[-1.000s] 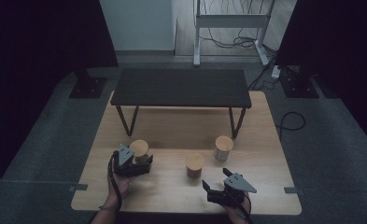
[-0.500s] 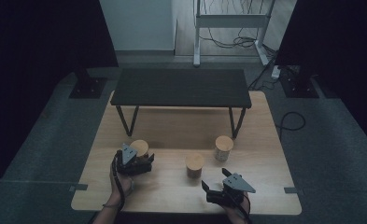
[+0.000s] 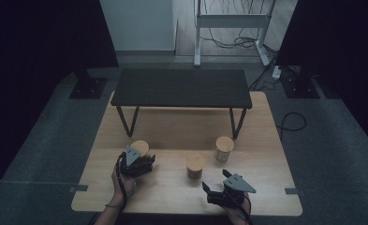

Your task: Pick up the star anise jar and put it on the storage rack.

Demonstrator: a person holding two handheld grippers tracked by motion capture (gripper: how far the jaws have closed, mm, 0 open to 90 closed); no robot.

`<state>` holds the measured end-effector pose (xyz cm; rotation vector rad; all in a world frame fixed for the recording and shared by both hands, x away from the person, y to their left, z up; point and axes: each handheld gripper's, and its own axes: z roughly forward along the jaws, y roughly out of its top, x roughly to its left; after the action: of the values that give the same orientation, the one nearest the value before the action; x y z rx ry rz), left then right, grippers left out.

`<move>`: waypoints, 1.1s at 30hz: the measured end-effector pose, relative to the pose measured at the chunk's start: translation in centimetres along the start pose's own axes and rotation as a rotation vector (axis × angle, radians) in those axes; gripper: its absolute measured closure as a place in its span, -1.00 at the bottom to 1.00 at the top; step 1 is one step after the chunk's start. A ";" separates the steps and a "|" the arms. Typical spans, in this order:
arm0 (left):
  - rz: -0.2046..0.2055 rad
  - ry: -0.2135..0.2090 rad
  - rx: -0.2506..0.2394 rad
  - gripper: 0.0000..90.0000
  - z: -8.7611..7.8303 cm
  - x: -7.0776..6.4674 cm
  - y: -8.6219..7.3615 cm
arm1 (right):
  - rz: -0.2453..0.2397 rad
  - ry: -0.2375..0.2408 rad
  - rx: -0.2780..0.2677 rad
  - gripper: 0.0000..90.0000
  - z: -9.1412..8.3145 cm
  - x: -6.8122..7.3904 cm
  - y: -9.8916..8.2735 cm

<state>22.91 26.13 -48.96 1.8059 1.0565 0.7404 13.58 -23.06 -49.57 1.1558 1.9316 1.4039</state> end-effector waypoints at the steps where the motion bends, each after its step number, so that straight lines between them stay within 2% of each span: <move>1: -0.002 -0.002 -0.002 -0.44 0.0 0.0 0.0 | 0.001 0.000 0.000 -0.87 0.0 0.0 0.0; 23: -0.013 -0.012 -0.012 -0.42 0.0 0.3 -0.2 | 0.004 -0.007 -0.006 -0.86 -0.1 0.1 0.0; 33: -0.018 -0.005 -0.044 -0.42 -0.7 0.4 0.1 | 0.003 -0.008 -0.008 -0.86 -0.2 0.1 0.0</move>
<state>22.54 26.77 -48.57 1.7580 1.0445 0.7427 13.38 -23.07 -49.54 1.1598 1.9179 1.4047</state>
